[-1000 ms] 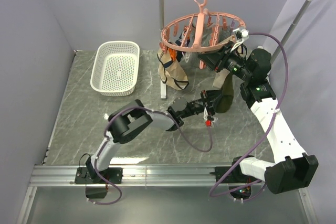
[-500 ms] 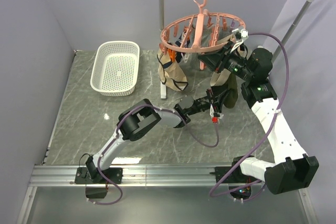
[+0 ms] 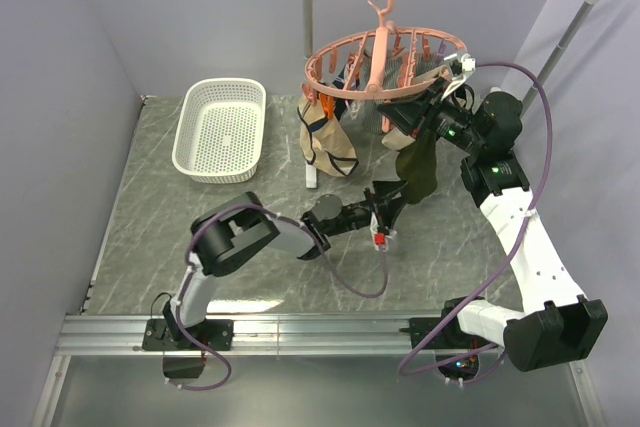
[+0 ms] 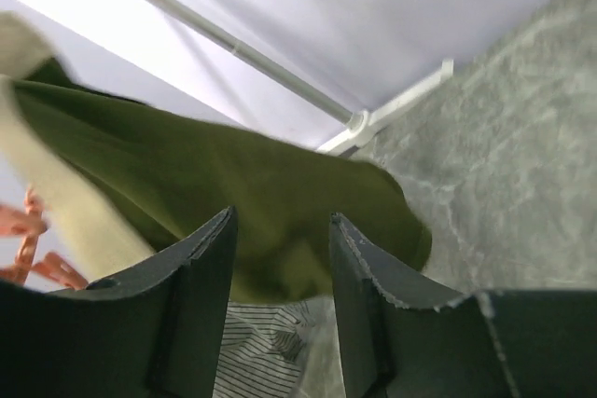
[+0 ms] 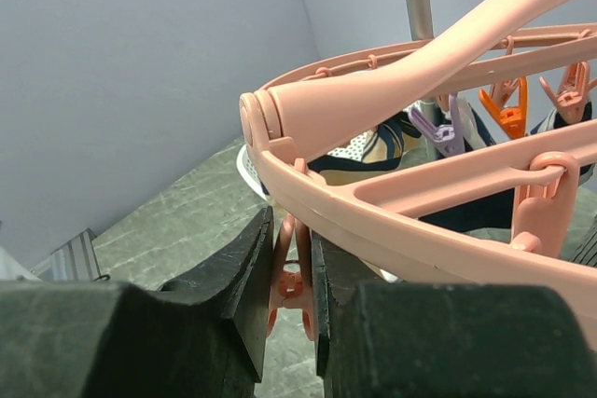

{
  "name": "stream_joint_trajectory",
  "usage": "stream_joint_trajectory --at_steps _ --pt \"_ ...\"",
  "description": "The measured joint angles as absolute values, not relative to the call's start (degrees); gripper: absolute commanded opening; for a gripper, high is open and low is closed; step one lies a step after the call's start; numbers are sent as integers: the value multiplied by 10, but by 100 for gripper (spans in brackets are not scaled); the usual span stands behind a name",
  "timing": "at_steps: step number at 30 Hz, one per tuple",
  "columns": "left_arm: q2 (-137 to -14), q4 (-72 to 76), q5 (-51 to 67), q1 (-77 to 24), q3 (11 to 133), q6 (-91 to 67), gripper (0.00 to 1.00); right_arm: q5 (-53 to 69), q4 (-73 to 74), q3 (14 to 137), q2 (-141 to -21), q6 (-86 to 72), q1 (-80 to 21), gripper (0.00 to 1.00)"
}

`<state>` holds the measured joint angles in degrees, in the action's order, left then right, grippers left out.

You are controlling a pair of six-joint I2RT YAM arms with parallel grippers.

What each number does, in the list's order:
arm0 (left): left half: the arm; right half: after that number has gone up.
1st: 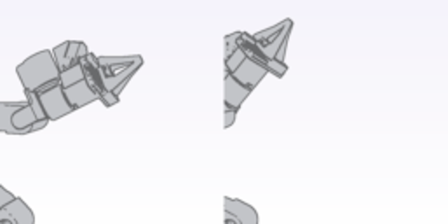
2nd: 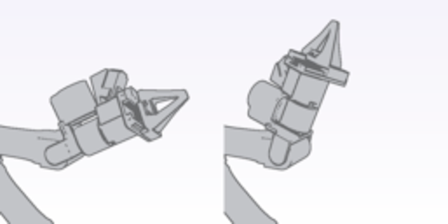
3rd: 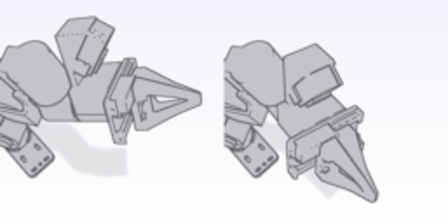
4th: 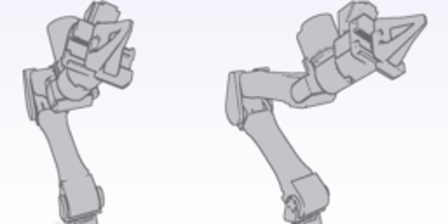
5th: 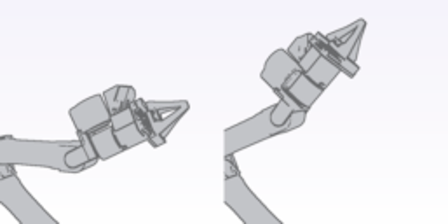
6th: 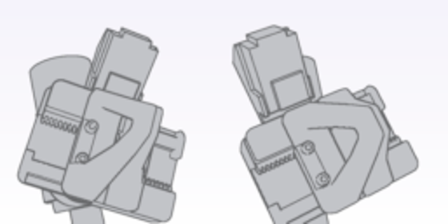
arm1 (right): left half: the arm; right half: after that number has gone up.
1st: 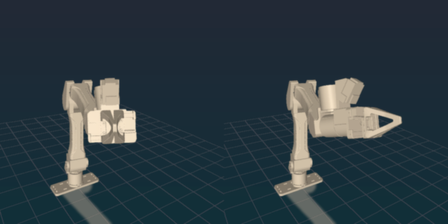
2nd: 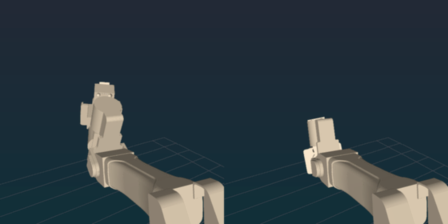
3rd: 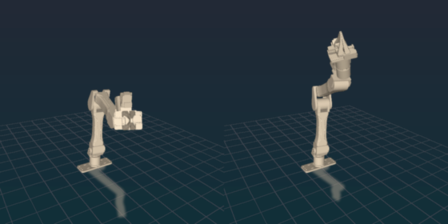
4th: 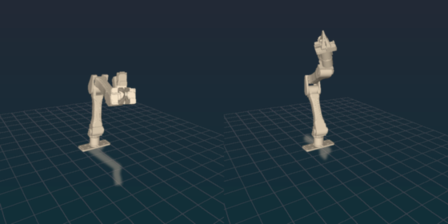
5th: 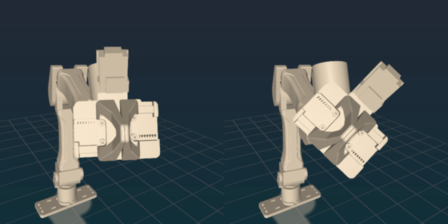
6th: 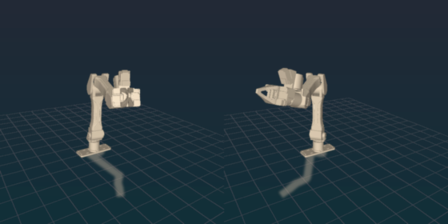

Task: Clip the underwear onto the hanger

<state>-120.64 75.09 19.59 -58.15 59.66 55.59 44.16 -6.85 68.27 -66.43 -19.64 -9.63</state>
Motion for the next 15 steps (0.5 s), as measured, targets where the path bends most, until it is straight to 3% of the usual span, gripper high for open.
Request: stream_joint_trajectory --at_steps 8,15 --pt "-1091 758 181 -532 562 364 50 453 -74 682 -664 -196 -93 0" --pt "-1116 725 150 -489 622 236 44 463 -84 682 -664 -199 -93 0"
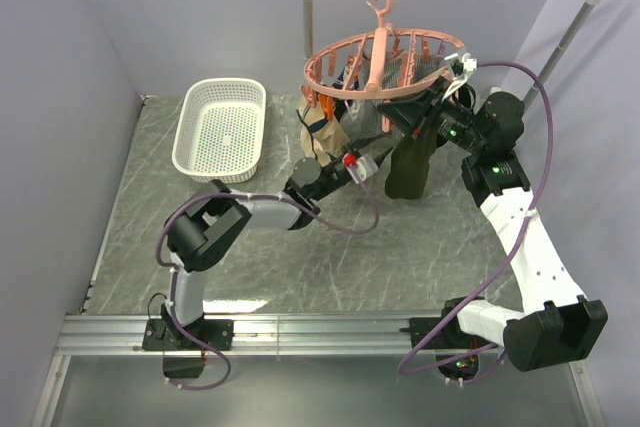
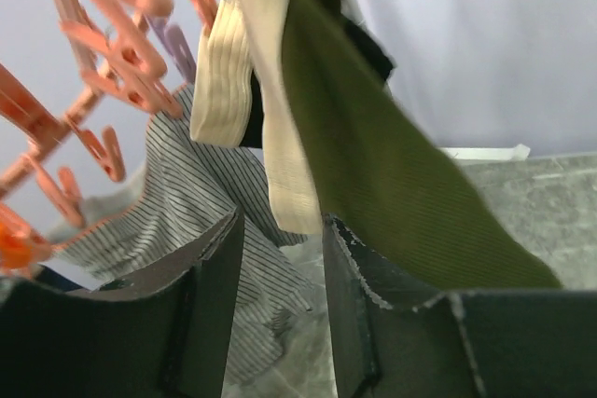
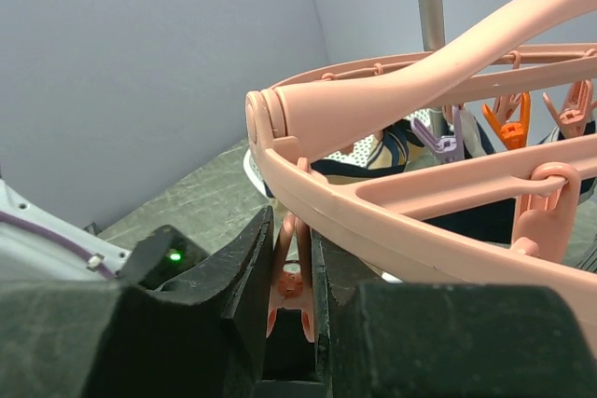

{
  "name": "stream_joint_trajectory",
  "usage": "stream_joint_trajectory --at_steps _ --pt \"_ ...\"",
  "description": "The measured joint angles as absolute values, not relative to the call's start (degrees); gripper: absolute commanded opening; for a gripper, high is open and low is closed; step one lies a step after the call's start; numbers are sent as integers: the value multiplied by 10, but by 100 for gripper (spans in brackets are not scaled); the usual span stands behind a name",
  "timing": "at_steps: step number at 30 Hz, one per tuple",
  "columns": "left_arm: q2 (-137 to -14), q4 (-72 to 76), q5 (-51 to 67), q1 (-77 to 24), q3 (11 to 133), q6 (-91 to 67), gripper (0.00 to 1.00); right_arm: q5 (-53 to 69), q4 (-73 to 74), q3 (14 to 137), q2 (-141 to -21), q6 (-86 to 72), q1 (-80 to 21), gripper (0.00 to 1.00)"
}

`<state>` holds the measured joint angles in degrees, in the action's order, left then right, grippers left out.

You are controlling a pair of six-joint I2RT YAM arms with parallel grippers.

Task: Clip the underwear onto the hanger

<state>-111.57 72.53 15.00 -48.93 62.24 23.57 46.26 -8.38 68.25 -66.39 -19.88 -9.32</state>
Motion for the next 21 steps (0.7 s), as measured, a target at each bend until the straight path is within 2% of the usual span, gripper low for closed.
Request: stream_joint_trajectory --at_steps 5,8,9,11,12,21 --pt "-1170 684 116 -487 701 197 47 466 -89 682 -664 -199 -93 0" --pt "-1200 664 105 -484 735 182 53 470 -90 682 -664 -199 -93 0" --pt "-1207 656 106 -482 742 177 65 471 -90 682 -664 -199 -93 0" --pt "-1218 639 109 -478 755 166 73 473 -91 682 -664 -199 -93 0" --pt "-1224 635 111 -476 761 159 81 475 -93 682 -664 -199 -93 0" --pt "-1272 620 139 -452 823 88 83 488 -101 682 -664 -204 -93 0"
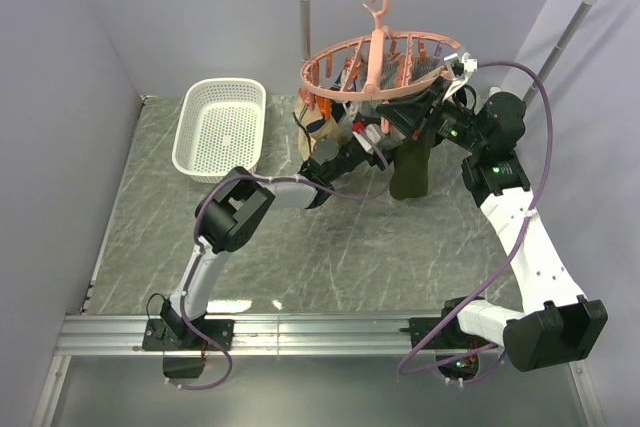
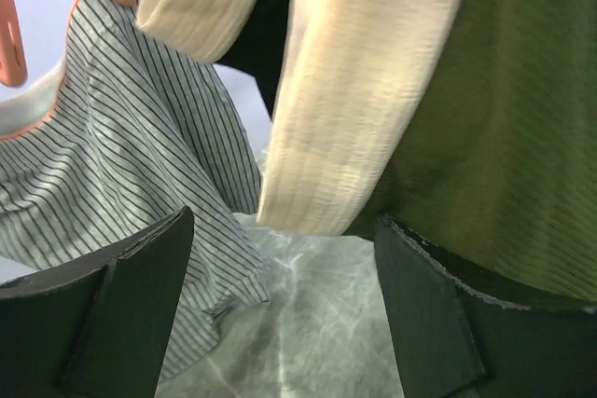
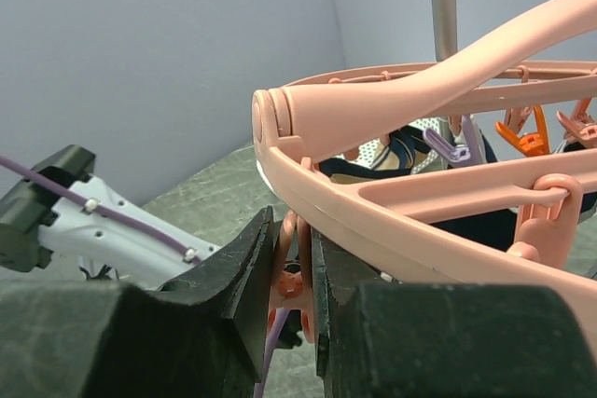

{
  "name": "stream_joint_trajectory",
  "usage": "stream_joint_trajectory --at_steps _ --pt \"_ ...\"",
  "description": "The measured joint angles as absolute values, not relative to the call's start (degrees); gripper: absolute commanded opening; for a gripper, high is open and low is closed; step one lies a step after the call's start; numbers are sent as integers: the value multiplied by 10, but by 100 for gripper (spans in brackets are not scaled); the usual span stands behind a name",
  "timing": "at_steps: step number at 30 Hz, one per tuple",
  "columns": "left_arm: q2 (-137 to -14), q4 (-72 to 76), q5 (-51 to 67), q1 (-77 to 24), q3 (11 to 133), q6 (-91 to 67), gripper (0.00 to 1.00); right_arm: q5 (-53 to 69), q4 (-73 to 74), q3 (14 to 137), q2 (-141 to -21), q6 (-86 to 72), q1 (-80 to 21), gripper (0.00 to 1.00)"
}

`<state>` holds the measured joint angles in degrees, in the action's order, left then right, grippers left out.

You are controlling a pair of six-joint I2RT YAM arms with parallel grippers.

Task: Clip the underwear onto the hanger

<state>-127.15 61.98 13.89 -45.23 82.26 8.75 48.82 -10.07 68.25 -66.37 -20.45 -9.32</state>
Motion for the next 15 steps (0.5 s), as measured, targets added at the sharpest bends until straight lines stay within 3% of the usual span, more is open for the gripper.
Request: stream_joint_trajectory --at_steps 6,12,15 --pt "-1300 647 208 -425 843 21 85 506 -113 682 -664 -216 -91 0" --pt "-1317 680 281 -404 856 -36 96 527 -125 682 -664 -225 -91 0" --pt "-1323 692 310 -400 868 -59 96 533 -128 682 -664 -227 -91 0"
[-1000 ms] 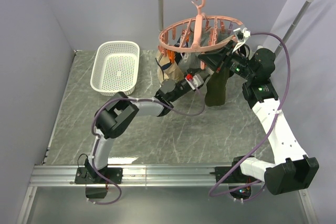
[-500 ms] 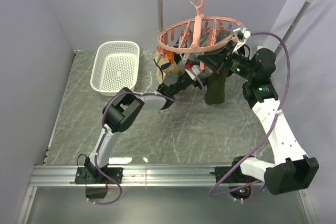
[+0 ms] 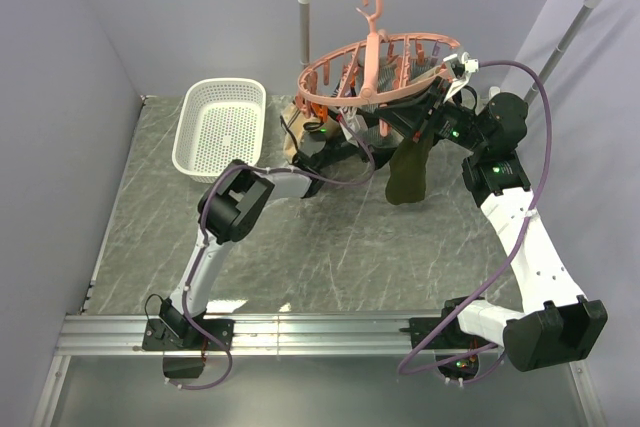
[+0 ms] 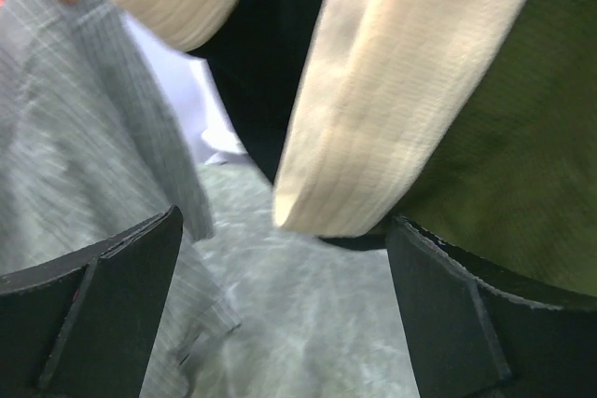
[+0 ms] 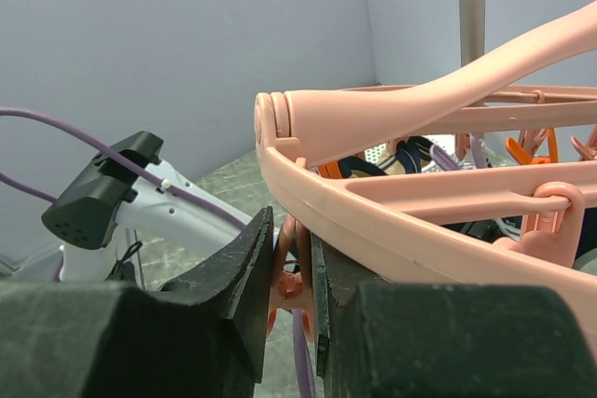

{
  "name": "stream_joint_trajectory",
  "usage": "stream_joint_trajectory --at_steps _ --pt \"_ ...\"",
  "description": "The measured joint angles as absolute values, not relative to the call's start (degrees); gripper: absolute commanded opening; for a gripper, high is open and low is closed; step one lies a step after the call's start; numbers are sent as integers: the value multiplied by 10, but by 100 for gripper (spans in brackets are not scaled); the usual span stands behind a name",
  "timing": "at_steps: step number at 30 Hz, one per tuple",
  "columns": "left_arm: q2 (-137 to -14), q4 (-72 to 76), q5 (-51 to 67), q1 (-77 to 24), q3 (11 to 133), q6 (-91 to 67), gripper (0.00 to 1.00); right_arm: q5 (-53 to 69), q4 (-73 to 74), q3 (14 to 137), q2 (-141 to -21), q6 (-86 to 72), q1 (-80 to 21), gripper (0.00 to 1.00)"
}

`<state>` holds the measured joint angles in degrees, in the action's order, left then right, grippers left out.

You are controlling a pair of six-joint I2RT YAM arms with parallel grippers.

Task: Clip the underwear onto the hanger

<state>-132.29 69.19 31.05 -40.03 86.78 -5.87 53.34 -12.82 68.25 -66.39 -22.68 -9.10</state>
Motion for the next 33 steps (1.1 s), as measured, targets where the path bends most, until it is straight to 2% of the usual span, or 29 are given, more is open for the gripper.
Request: stream_joint_trajectory --at_steps 5,11,16,20,21,23,24,26,27,30,32,33 --pt "-1333 701 366 -400 894 -89 93 537 -129 682 -664 -227 -91 0" --pt "-1345 702 420 -399 932 -112 84 543 -134 682 -665 -230 -91 0" --pt "-1367 688 460 -399 973 -133 90 547 -138 682 -665 -232 -91 0" --pt "-1378 669 474 -399 986 -146 85 549 -139 682 -665 -233 -91 0" --pt "-1378 665 478 -399 987 -148 76 550 -139 682 -665 -233 -91 0" --pt "-1378 661 486 -399 988 -152 65 551 -139 682 -665 -233 -91 0" --pt "-1378 661 489 -399 988 -154 52 551 -139 682 -665 -233 -91 0" --pt "-1378 659 498 -399 988 -158 36 551 -139 682 -665 -233 -91 0" --pt "-1378 657 501 -399 988 -158 20 551 -139 682 -665 -233 -91 0" --pt "-1376 652 505 -399 981 -156 7 550 -139 682 -665 -233 -91 0" --pt "-1362 647 503 -398 952 -146 0 547 -138 682 -665 -233 -91 0" --pt "-1353 643 503 -398 938 -142 0 545 -137 682 -665 -233 -91 0"
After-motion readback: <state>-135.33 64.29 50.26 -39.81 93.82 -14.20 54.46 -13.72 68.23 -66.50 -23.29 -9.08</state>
